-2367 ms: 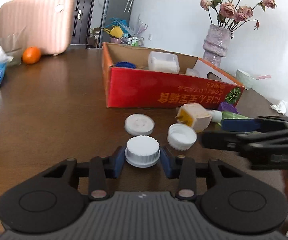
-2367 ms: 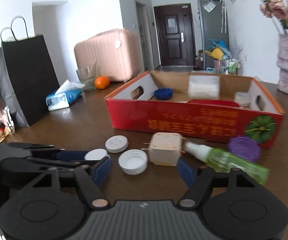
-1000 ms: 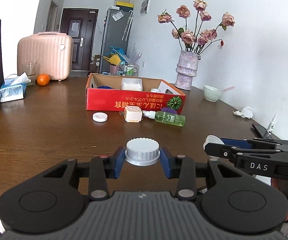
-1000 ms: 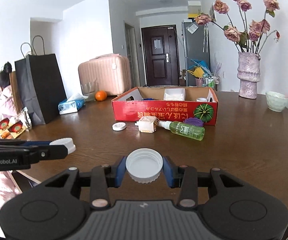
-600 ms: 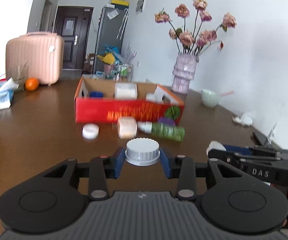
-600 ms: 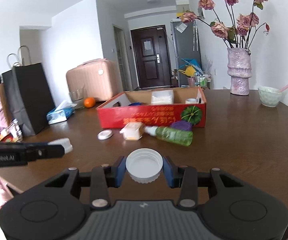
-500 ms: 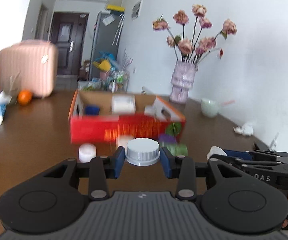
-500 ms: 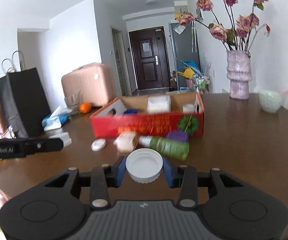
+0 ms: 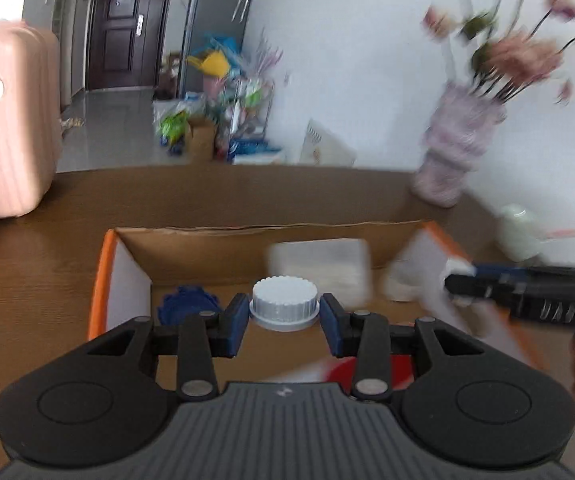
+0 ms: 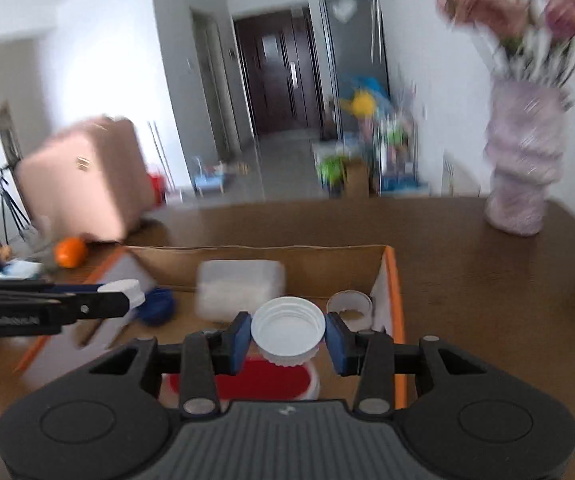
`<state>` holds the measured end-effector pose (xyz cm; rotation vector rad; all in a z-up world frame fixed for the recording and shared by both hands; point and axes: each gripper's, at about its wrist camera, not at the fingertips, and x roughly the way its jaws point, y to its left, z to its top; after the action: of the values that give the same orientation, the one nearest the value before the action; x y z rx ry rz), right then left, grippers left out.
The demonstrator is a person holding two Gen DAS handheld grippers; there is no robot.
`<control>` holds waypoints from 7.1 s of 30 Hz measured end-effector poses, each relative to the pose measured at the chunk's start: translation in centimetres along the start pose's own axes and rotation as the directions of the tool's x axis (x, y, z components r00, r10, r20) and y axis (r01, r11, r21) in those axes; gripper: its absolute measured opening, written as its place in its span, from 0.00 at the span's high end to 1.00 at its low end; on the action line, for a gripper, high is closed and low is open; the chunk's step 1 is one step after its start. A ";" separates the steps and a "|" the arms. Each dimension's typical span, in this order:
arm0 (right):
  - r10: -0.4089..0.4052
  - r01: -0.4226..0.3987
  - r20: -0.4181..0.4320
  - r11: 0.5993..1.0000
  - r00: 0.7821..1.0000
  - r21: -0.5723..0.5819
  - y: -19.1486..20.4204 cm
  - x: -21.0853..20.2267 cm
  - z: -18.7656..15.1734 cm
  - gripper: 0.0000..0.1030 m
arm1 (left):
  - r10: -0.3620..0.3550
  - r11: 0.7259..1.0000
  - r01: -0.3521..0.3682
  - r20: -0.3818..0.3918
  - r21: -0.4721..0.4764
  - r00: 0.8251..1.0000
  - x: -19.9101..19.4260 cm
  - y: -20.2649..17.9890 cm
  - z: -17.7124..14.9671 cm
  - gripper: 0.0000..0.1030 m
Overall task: Organize rigid objects
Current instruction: 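Carry both caps over the box and open both tools to release, then withdraw both open tools from the box back over the table, then grasp flat white cap with left tool while right tool grasps purple cap, then carry both caps into the box and open both tools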
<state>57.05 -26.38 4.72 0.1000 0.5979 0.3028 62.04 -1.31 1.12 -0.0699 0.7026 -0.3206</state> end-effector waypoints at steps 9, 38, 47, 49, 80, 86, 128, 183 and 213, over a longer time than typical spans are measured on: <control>0.024 -0.014 -0.081 0.992 0.996 0.124 -2.3 9.3 3.5 0.40 | -0.127 0.980 0.111 -0.091 -0.162 0.988 5.1 4.3 0.5 0.53; -0.117 0.121 0.073 0.992 0.990 -0.042 2.3 -5.6 -1.0 0.23 | 0.183 0.980 -0.194 0.214 0.032 0.960 -15.3 -0.9 -5.3 0.18; -0.212 0.240 0.315 0.969 0.925 -0.054 2.9 -17.8 -9.4 0.01 | 0.371 0.911 -0.413 0.420 0.010 0.828 -25.9 -2.5 -14.6 0.00; -0.199 0.256 0.388 0.961 0.900 -0.102 4.2 -20.3 -11.4 0.00 | 0.364 0.915 -0.403 0.429 0.001 0.827 -27.2 -3.1 -15.5 0.00; 0.057 -0.030 0.290 0.995 0.955 -0.099 10.7 -37.2 -32.4 0.00 | 0.394 0.908 -0.413 0.492 -0.075 0.776 -41.5 -12.5 -33.7 0.00; 0.080 -0.055 0.276 0.994 0.958 -0.097 11.1 -36.7 -32.6 0.00 | 0.403 0.904 -0.422 0.477 -0.072 0.781 -40.9 -11.8 -33.8 0.00; -0.125 0.125 0.087 0.992 0.988 0.011 3.6 -14.6 -18.6 0.05 | 0.239 0.970 -0.242 0.126 0.013 0.963 -13.3 -2.3 -18.1 0.13; -0.068 0.101 0.232 0.986 0.970 -0.134 7.1 -30.9 -28.8 0.49 | 0.227 0.972 -0.232 0.406 -0.038 0.885 -34.4 -12.9 -30.8 0.62; 0.055 -0.026 0.236 0.992 0.970 -0.124 3.8 -18.9 -12.6 0.49 | 0.121 0.990 -0.141 0.352 0.030 0.928 -20.2 -4.4 -12.7 0.62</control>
<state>34.09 -28.50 5.18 0.0319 0.3373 0.3599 38.17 1.38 4.80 -0.0263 0.3416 -0.1911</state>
